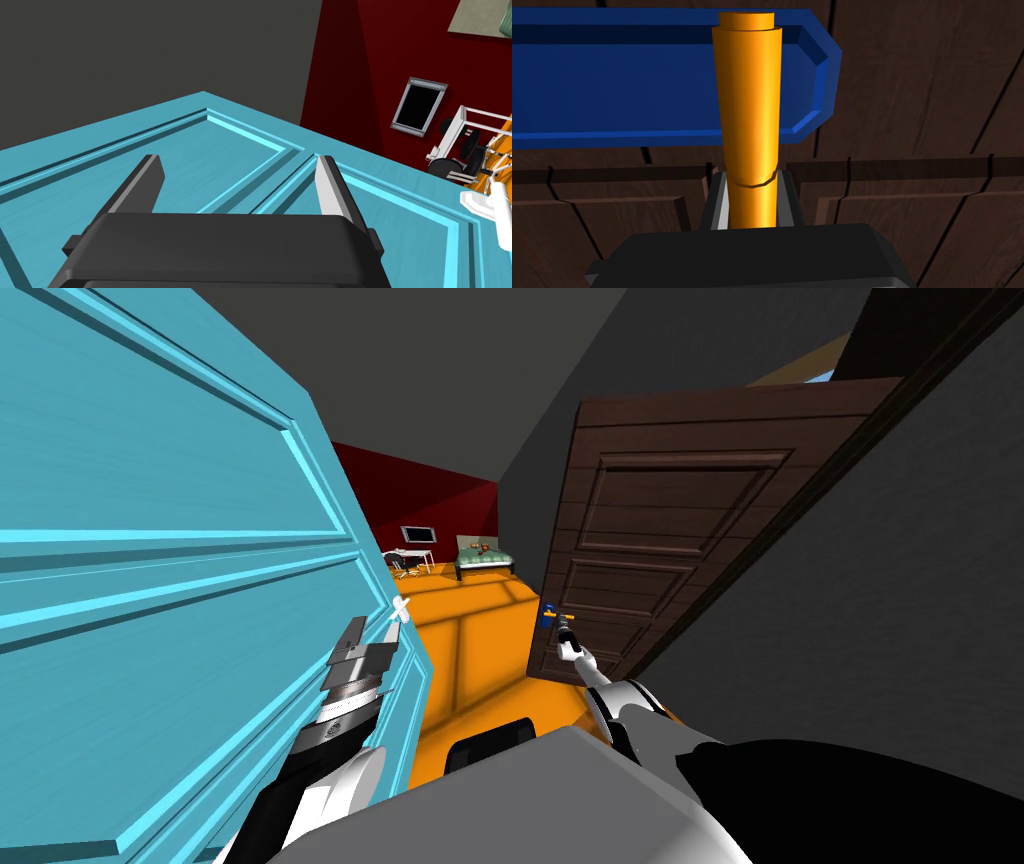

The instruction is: Push the door open

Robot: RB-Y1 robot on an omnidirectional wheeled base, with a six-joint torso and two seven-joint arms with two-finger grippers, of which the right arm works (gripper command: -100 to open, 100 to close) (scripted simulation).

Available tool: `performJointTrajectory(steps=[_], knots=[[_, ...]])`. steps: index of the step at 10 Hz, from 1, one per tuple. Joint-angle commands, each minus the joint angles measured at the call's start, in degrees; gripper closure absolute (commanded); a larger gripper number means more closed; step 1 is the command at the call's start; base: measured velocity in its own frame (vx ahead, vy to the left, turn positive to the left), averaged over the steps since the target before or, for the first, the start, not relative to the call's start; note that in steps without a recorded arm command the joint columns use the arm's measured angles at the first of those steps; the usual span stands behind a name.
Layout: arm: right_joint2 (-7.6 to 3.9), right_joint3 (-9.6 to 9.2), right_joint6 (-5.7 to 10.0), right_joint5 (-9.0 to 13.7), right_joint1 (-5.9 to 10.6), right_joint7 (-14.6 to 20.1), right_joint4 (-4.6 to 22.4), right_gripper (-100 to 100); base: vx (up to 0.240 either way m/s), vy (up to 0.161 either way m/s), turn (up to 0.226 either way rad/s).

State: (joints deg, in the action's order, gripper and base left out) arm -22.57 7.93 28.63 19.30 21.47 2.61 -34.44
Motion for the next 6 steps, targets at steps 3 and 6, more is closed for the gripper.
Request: performJointTrajectory(steps=[3, 6], knots=[[0.03, 1.05, -0.2, 0.03, -0.28, -0.55, -0.47, 100, 0.189, 0.015, -0.083], [0.17, 1.98, -0.41, 0.03, -0.57, -1.03, -0.86, 100, 0.198, 0.005, -0.096]])
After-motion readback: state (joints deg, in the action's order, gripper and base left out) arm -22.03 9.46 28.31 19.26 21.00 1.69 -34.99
